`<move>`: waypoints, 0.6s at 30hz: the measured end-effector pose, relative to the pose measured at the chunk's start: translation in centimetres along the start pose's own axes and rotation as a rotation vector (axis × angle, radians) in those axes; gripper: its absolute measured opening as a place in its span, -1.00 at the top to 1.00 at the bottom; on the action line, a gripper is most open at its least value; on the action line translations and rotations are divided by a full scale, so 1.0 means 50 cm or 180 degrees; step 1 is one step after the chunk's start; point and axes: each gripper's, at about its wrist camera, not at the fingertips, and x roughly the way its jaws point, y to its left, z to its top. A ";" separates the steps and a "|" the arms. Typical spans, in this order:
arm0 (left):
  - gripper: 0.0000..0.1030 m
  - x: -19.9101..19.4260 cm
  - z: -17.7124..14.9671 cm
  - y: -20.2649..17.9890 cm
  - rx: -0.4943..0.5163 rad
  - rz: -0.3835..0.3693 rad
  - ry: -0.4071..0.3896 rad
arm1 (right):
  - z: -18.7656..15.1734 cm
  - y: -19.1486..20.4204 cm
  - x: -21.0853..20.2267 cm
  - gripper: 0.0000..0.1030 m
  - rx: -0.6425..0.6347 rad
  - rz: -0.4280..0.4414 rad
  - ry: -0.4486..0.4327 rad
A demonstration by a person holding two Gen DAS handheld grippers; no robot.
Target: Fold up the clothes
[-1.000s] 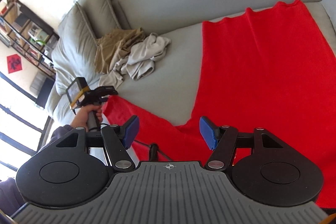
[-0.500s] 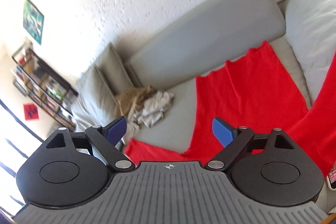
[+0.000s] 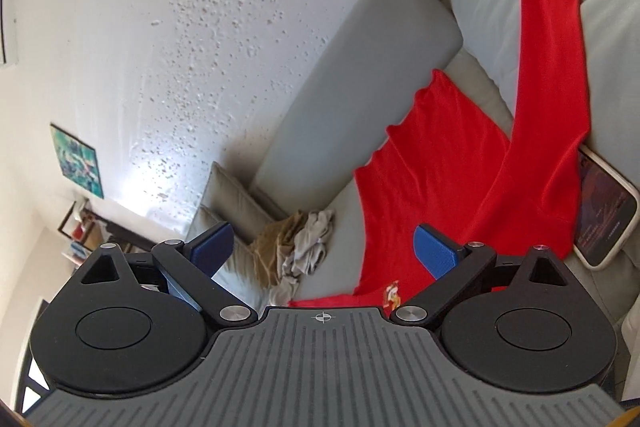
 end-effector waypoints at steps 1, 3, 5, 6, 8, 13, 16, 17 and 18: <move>0.26 0.006 -0.004 0.001 -0.0092 -0.0070 0.0085 | -0.004 -0.005 -0.008 -0.89 -0.0036 -0.0019 -0.0023; 0.30 0.019 -0.017 -0.007 -0.0055 0.0074 0.0128 | -0.011 -0.018 -0.018 -0.89 -0.0061 -0.0071 -0.0041; 0.25 0.028 -0.023 -0.005 -0.0119 0.0079 0.0074 | -0.019 -0.034 -0.027 -0.89 -0.0010 -0.0079 -0.0021; 0.26 0.032 -0.024 -0.001 -0.0198 0.0057 0.0051 | -0.022 -0.039 -0.028 -0.89 0.0022 -0.0075 -0.0002; 0.36 0.040 -0.019 0.013 -0.0388 0.0046 0.0035 | -0.028 -0.046 -0.029 -0.89 0.0058 -0.0059 0.0031; 0.80 0.019 -0.025 0.040 -0.0637 0.0095 0.0042 | -0.040 -0.036 -0.023 -0.89 -0.0025 0.0013 0.0100; 0.62 -0.002 -0.032 0.034 -0.0510 0.0084 0.0028 | -0.045 -0.031 -0.021 -0.89 -0.0074 0.0039 0.0126; 0.56 0.001 -0.032 0.036 -0.0499 0.0018 0.0033 | -0.047 -0.032 -0.021 -0.89 -0.0082 0.0035 0.0130; 0.51 0.009 -0.030 0.041 -0.0527 -0.0018 0.0029 | -0.049 -0.032 -0.020 -0.89 -0.0090 0.0031 0.0133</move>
